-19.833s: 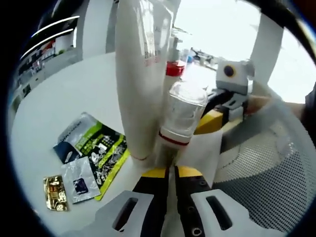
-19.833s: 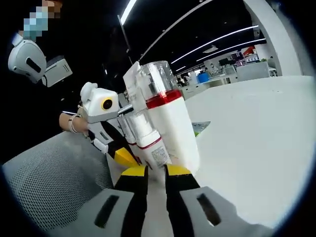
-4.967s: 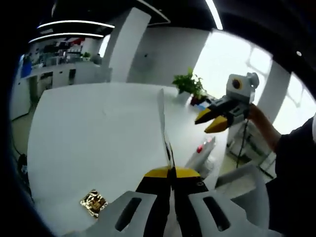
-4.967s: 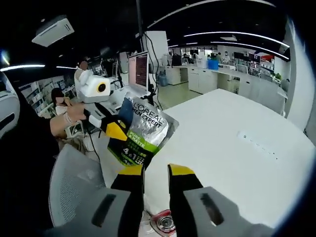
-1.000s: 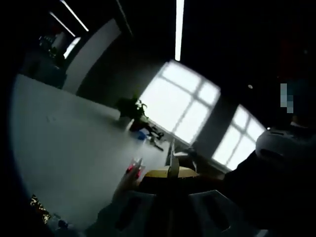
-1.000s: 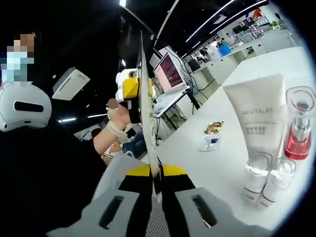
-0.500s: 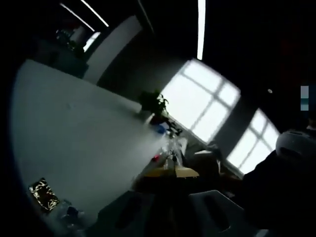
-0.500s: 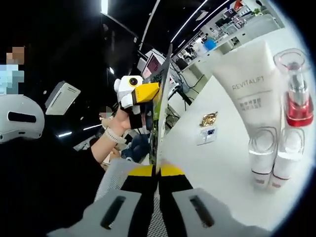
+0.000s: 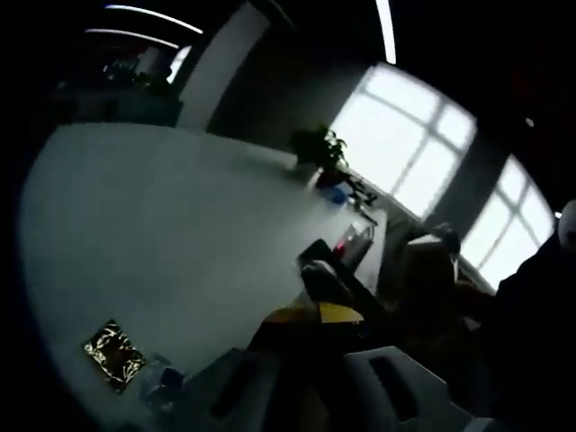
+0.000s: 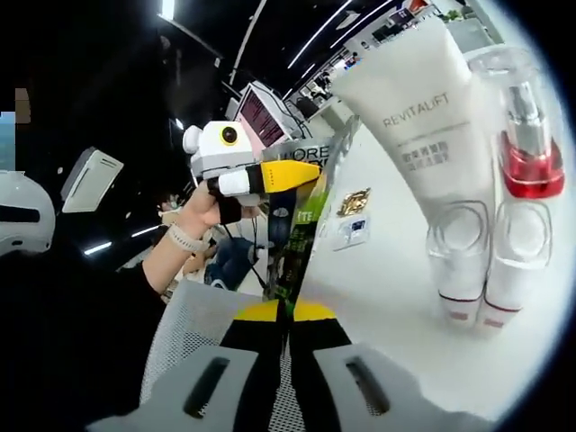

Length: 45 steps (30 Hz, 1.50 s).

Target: Arrange the skincare products in the storage area until every visible bottle or jar stands upright without overlapping.

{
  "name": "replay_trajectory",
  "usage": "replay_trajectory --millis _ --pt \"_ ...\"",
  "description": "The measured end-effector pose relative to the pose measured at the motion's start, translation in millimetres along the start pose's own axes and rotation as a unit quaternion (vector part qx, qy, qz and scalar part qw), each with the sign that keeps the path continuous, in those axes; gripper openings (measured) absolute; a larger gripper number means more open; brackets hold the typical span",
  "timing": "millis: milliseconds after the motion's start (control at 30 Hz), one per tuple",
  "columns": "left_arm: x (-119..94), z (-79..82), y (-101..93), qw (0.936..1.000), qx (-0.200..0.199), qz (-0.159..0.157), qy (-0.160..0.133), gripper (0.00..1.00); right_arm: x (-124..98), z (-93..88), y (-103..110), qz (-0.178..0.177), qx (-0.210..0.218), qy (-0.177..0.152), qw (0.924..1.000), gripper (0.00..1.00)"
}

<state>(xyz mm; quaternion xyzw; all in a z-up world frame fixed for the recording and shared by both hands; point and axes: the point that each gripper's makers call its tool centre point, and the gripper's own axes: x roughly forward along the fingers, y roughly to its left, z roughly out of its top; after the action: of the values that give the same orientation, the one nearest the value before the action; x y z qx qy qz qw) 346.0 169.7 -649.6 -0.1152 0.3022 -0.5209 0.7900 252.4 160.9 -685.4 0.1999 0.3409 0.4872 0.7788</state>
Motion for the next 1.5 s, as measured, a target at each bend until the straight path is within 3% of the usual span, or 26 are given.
replay_trajectory --millis 133,400,667,1000,1267,1500 --pt "9 -4.2 5.0 0.9999 0.006 0.003 0.015 0.00 1 -3.0 -7 -0.018 -0.001 0.010 0.9998 0.02" --pt "20 -19.8 16.1 0.9986 -0.022 0.005 0.047 0.00 6 -13.5 -21 -0.050 0.021 0.024 0.9982 0.02" --pt "26 -23.9 27.9 0.9977 -0.047 0.009 0.048 0.00 7 -17.1 -33 -0.081 0.039 0.022 0.9957 0.02" --pt "34 -32.2 42.8 0.9957 -0.061 0.019 0.067 0.00 7 -19.2 -47 -0.066 0.153 -0.005 0.9860 0.02" --pt "49 -43.6 47.6 0.9941 -0.056 0.023 0.090 0.00 6 -28.8 -60 -0.108 0.132 0.016 0.9852 0.02" --pt "55 -51.0 48.4 0.9930 -0.043 0.022 0.108 0.00 6 -33.1 -62 -0.115 0.123 0.029 0.9853 0.03"
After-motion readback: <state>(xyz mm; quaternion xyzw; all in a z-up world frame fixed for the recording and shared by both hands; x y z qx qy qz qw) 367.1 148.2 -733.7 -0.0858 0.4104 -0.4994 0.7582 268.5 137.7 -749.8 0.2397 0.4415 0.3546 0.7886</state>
